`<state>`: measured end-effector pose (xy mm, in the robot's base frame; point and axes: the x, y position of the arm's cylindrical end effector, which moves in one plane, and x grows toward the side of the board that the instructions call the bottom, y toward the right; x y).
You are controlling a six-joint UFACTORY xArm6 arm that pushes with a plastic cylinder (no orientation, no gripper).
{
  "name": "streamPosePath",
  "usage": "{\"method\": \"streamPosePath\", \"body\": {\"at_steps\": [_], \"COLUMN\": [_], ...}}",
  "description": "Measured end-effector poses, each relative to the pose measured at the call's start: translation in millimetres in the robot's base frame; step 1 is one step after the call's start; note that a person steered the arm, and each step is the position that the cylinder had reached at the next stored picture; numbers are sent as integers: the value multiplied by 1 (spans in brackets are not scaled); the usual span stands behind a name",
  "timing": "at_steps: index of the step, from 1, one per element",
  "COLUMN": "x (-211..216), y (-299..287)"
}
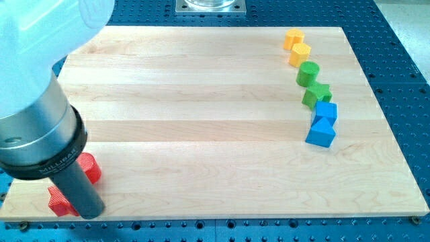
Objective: Align the red star diagonally at the bottom left side of the red circle
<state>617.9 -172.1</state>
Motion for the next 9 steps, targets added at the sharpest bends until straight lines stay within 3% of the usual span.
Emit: {"method": "streamPosePath", "body": {"at_steps": [3,4,5,6,9], "x": [-40,-62,-14,1,0], "y": [-8,41,52,18,-9]}}
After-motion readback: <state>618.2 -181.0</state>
